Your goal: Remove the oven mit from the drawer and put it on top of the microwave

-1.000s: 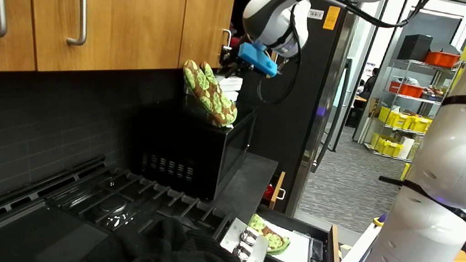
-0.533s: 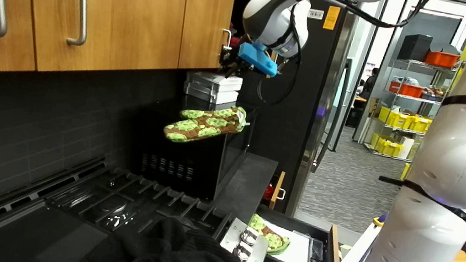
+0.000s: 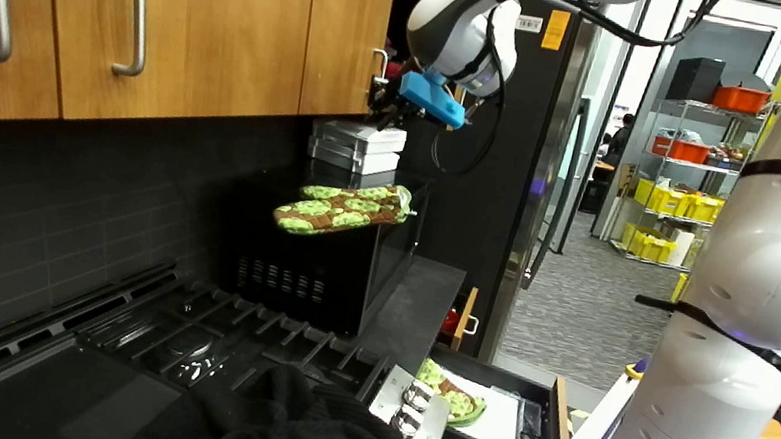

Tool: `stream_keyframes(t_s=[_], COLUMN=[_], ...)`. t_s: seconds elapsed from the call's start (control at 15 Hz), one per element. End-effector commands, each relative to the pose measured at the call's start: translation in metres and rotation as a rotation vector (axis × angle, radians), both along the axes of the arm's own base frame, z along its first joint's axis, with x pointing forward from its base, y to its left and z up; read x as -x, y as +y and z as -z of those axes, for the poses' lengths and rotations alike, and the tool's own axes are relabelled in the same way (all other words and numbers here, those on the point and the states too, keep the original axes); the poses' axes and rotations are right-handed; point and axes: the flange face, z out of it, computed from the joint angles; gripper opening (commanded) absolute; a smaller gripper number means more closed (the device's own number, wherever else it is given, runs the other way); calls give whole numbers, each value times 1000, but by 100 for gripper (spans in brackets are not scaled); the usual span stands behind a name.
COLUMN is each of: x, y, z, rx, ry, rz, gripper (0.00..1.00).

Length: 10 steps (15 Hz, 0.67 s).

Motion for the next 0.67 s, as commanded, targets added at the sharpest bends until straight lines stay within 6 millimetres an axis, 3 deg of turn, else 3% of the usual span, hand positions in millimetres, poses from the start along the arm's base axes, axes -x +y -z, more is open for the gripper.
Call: stream_keyframes(t_s=[0.0,0.4,0.47,0.6], x=[0,0,0,22], y=[0,0,0,-7], z=[0,0,0,4], rx=[0,0,0,1], ry=[0,0,0,89], rz=[0,0,0,-20], gripper=[33,33,58,64])
